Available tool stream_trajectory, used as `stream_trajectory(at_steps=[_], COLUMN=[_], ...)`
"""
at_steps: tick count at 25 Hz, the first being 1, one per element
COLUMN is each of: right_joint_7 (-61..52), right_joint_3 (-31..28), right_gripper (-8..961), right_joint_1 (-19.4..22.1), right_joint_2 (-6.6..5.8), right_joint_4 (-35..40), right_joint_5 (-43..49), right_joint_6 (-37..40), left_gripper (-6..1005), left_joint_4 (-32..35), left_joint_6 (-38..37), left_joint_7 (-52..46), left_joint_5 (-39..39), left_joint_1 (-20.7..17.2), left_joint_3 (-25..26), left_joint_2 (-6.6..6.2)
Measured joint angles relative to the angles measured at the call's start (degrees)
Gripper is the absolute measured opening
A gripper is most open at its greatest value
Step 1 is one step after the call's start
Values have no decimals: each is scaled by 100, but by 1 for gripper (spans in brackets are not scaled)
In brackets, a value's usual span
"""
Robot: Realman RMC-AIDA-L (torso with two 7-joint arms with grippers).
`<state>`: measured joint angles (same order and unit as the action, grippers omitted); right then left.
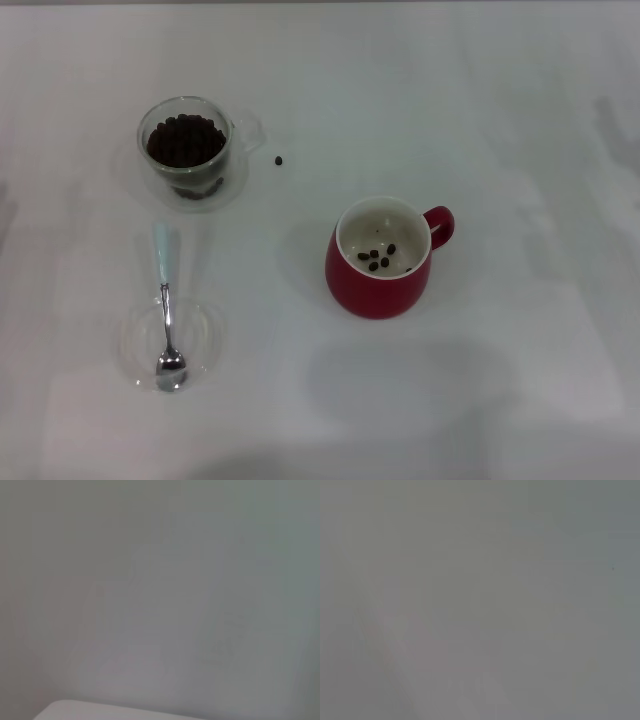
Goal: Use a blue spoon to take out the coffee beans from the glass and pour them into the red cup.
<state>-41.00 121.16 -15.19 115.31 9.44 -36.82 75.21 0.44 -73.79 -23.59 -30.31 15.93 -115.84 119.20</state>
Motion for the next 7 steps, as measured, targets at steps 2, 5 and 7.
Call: stream_trajectory(at_steps=[2, 5, 7], right_joint_7=[3, 50, 134], right_joint_3=[-4, -26, -32], right_gripper=[831, 831, 831], right_joint_1=[-10, -25, -37], right_joint_2=[0, 0, 0], right_joint_4=[-10, -22, -23], right_joint_5=[0, -5, -6], right_joint_6=[-5, -23, -32], left_gripper=[892, 893, 893], left_joint_4=[1, 3, 4], left_joint_6=[3, 6, 20], left_joint_7=[-18, -35, -50], left_joint_5=[4, 9, 9], left_joint_1=[4, 19, 28], left_joint_3=[-1, -1, -1], left_joint_2=[-1, -2, -2])
